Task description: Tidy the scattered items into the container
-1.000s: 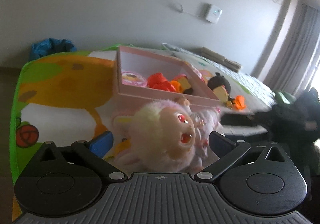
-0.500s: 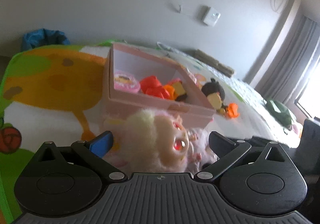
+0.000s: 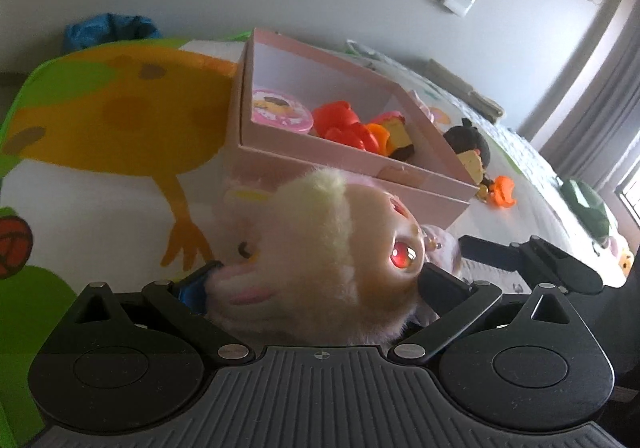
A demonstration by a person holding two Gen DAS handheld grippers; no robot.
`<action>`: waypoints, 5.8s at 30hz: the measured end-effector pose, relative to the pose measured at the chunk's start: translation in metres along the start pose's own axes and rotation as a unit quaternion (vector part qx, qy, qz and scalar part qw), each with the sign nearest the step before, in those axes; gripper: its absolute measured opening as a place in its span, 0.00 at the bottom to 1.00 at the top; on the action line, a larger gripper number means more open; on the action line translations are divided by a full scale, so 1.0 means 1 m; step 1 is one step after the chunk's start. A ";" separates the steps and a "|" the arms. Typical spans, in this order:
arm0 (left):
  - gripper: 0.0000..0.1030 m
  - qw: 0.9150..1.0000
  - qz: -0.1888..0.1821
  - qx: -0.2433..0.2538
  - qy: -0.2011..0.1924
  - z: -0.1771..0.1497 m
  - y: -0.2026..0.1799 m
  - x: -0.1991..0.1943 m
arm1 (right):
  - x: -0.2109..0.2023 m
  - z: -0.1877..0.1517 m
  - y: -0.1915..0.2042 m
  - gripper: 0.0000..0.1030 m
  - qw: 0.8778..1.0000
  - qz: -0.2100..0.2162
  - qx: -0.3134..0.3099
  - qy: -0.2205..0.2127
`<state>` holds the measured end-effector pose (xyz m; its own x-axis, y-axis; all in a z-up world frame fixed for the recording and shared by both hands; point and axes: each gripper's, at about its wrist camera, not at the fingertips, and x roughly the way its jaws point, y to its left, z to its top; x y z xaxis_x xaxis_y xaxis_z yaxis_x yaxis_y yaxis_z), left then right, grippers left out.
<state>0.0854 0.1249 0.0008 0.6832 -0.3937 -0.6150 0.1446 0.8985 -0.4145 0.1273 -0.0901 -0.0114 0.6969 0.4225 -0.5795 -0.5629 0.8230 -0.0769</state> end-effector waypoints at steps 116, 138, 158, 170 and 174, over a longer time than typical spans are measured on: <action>0.92 0.993 -0.011 0.090 -0.074 0.150 -0.027 0.044 | 0.014 0.064 -0.121 0.96 0.987 -0.088 0.113 -0.072; 0.97 0.990 0.005 0.128 -0.053 -0.002 -0.106 0.042 | -0.021 0.006 -0.168 0.89 0.975 -0.142 0.163 -0.041; 0.97 0.994 -0.058 0.092 -0.013 0.002 -0.093 0.035 | 0.011 0.028 -0.223 0.74 0.954 -0.219 0.198 -0.062; 0.72 0.983 -0.079 0.167 -0.020 0.130 -0.191 0.139 | -0.012 -0.014 -0.306 0.57 0.926 -0.168 0.335 -0.053; 0.72 0.993 -0.025 0.115 0.015 0.155 -0.186 0.186 | -0.004 -0.011 -0.322 0.60 0.918 -0.133 0.369 -0.062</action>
<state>0.2964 -0.0853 0.0679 0.6499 -0.4409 -0.6190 0.3396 0.8972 -0.2824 0.3007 -0.3611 0.0070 0.8375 0.1718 -0.5187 0.0560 0.9173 0.3943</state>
